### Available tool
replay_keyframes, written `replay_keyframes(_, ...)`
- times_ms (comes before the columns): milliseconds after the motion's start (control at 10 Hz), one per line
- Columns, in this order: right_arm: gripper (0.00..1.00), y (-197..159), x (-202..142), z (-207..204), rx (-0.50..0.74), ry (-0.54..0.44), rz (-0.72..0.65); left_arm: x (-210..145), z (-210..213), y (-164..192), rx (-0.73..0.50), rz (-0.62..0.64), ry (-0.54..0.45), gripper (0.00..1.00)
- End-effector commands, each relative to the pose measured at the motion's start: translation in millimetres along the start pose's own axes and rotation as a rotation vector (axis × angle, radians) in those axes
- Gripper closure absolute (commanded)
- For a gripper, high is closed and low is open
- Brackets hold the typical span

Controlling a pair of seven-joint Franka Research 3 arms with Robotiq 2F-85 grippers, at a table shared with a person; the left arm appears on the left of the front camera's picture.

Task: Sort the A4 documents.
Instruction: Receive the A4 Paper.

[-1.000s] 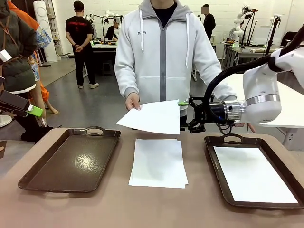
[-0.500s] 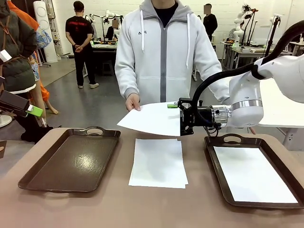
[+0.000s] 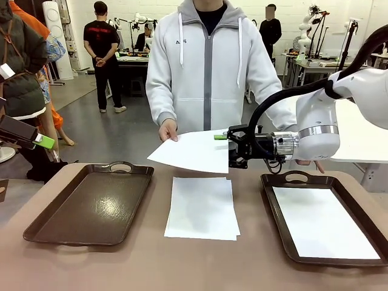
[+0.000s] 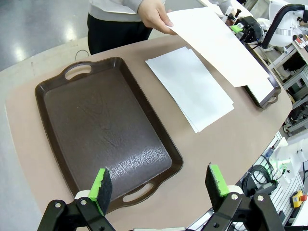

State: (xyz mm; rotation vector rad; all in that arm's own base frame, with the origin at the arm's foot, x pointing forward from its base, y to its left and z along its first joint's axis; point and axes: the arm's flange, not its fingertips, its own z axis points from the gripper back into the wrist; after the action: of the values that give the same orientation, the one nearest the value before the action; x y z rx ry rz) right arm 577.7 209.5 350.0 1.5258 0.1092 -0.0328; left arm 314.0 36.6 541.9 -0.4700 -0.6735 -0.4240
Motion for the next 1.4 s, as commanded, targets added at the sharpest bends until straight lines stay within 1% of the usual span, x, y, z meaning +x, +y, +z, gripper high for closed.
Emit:
replay_keyframes(0,0.52,0.9,0.4,-0.7,0.000,-0.021,0.008,-0.3,-0.1,1.3,-0.020,-0.006,-0.006,0.00)
replay_keyframes(100,0.55,1.2,0.0,-0.7,0.002,-0.017,0.007,-0.3,-0.1,1.3,-0.020,-0.006,-0.006,0.00)
replay_keyframes(200,0.69,0.6,-0.5,-0.6,0.005,-0.014,0.002,-0.3,-0.1,1.3,-0.020,-0.006,-0.006,0.00)
replay_keyframes(300,0.73,0.5,-1.5,-1.4,0.008,-0.008,-0.004,-0.3,-0.1,1.3,-0.020,-0.006,-0.006,0.00)
replay_keyframes(400,0.65,0.5,-1.8,-3.5,0.008,0.001,-0.006,-0.3,-0.1,1.3,-0.020,-0.006,-0.006,0.00)
replay_keyframes(500,0.90,0.1,-2.1,-3.9,0.009,0.004,-0.009,-0.3,-0.1,1.3,-0.020,-0.006,-0.006,0.00)
replay_keyframes(600,0.82,-0.5,-2.5,-3.3,0.010,0.004,-0.013,-0.3,-0.1,1.3,-0.020,-0.006,-0.006,0.00)
replay_keyframes(700,1.00,-1.5,-1.9,-3.7,0.013,0.003,-0.015,-0.3,-0.1,1.3,-0.020,-0.006,-0.006,0.00)
replay_keyframes(1000,0.99,-2.9,-0.9,-3.2,0.016,0.001,-0.013,-0.3,-0.1,1.3,-0.020,-0.006,-0.006,0.00)
replay_keyframes(1300,1.00,-3.7,-0.1,-2.1,0.019,0.004,-0.018,-0.3,-0.1,1.3,-0.020,-0.006,-0.006,0.00)
